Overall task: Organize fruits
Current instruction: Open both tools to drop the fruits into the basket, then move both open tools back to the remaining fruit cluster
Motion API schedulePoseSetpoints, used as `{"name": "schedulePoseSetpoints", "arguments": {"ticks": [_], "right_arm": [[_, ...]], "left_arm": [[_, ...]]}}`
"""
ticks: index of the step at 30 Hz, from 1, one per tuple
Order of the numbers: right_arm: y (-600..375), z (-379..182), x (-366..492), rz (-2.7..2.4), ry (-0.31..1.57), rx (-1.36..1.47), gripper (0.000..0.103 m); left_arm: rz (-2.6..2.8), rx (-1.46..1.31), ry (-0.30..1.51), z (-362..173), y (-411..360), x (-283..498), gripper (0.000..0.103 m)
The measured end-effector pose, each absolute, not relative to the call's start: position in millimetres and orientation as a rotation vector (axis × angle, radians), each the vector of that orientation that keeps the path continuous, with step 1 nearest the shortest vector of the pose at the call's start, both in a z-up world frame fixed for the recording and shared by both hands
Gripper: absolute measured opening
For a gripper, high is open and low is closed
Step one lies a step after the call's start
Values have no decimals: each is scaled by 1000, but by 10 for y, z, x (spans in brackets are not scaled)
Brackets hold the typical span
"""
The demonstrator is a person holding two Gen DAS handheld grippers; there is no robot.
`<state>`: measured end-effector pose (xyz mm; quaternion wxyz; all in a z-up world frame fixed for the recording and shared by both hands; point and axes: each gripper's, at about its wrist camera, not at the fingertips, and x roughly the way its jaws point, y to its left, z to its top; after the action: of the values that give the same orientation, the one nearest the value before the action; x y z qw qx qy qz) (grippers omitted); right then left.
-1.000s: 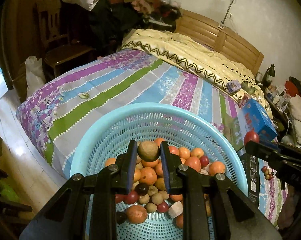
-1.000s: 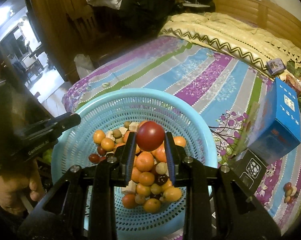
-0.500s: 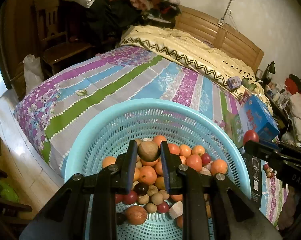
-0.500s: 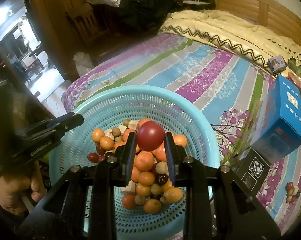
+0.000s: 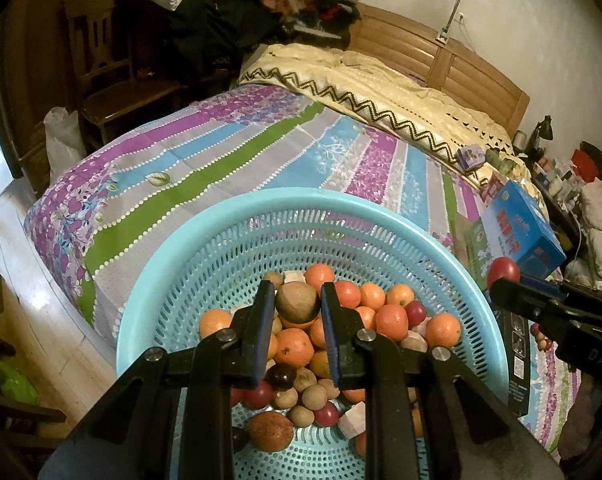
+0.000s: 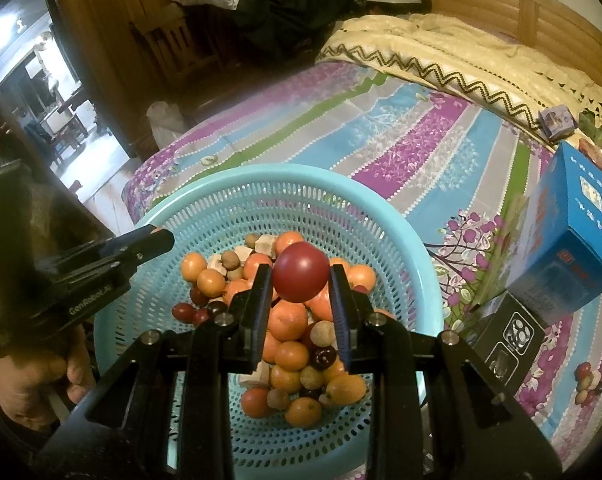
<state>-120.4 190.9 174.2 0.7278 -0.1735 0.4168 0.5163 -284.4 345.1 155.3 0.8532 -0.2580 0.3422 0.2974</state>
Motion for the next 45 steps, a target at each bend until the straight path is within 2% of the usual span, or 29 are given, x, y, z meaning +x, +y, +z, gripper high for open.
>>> {"name": "schedulePoseSetpoints", "arguments": {"ticks": [3, 4, 6, 7, 9, 12, 14, 19, 26, 38, 45], "right_arm": [[1912, 1731, -1199, 1147, 923, -386, 31], [1917, 1734, -1196, 1150, 922, -385, 31], [1915, 1735, -1196, 1153, 921, -390, 31], [1907, 1731, -1198, 1153, 920, -390, 34], [1902, 1740, -1187, 1146, 919, -383, 56], [1847, 1775, -1171, 1128, 902, -369, 64], [1809, 1806, -1142, 1124, 898, -356, 66], [1655, 1900, -1077, 1088, 859, -334, 76], [1461, 2056, -1060, 1024, 769, -334, 100], [910, 2344, -1033, 902, 612, -307, 103], [210, 2537, -887, 713, 541, -267, 103]], "left_arm": [[629, -540, 734, 1529, 3456, -2824, 24], [631, -538, 742, 1518, 3455, -2814, 28], [642, -537, 737, 1512, 3462, -2816, 55], [651, -538, 729, 1517, 3461, -2824, 59], [662, -540, 722, 1525, 3468, -2833, 73], [688, -534, 711, 1552, 3469, -2836, 89], [725, -517, 705, 1582, 3458, -2836, 95], [784, -484, 680, 1690, 3412, -2821, 101], [788, -430, 625, 1902, 3240, -2774, 103], [754, -307, 500, 2233, 2756, -2642, 103], [609, -298, 463, 2421, 2247, -2343, 103]]}}
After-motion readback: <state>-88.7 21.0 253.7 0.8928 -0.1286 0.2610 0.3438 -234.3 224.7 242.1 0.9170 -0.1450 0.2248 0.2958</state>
